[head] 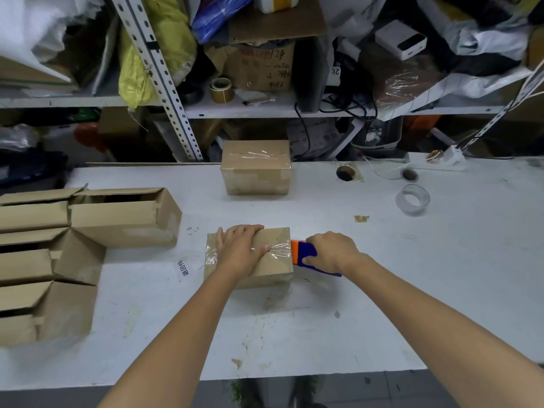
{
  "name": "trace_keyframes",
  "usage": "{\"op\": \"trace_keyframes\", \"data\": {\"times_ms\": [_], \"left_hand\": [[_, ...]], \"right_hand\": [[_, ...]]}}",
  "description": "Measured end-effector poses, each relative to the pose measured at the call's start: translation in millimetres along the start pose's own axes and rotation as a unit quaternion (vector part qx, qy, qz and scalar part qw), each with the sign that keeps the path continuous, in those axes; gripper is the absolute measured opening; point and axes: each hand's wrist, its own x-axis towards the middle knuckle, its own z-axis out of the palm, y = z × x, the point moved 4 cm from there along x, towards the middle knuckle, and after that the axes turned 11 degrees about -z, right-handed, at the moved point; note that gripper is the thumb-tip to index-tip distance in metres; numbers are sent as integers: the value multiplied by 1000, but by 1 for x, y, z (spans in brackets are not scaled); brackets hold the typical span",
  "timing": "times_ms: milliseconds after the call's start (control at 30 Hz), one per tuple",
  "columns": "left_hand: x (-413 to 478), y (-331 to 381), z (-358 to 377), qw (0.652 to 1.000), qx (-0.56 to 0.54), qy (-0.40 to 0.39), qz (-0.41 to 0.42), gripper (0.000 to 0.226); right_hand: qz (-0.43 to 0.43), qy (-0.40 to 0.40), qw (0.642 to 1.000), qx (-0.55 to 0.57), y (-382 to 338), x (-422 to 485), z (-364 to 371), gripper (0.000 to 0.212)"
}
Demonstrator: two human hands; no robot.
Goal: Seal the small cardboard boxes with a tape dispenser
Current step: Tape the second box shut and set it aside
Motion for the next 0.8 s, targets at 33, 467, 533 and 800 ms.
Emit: {"op": "trace_keyframes", "data": {"times_ms": [33, 467, 533, 800], "left_hand": [[2, 1, -3, 1000, 18, -6, -4, 51], [0, -22, -36, 981, 30, -95, -168, 55], [-6, -29, -34, 978, 1, -114, -175, 55], [-46, -45, -20, 951, -191, -164, -182, 43]], "right_hand": [[2, 7, 1000, 13, 3, -2, -3, 43], [-43, 145, 956, 249, -5, -44, -62, 58], [-64, 119, 953, 271, -16, -42, -56, 54], [-77, 78, 966, 233, -39, -26, -38, 59]]}}
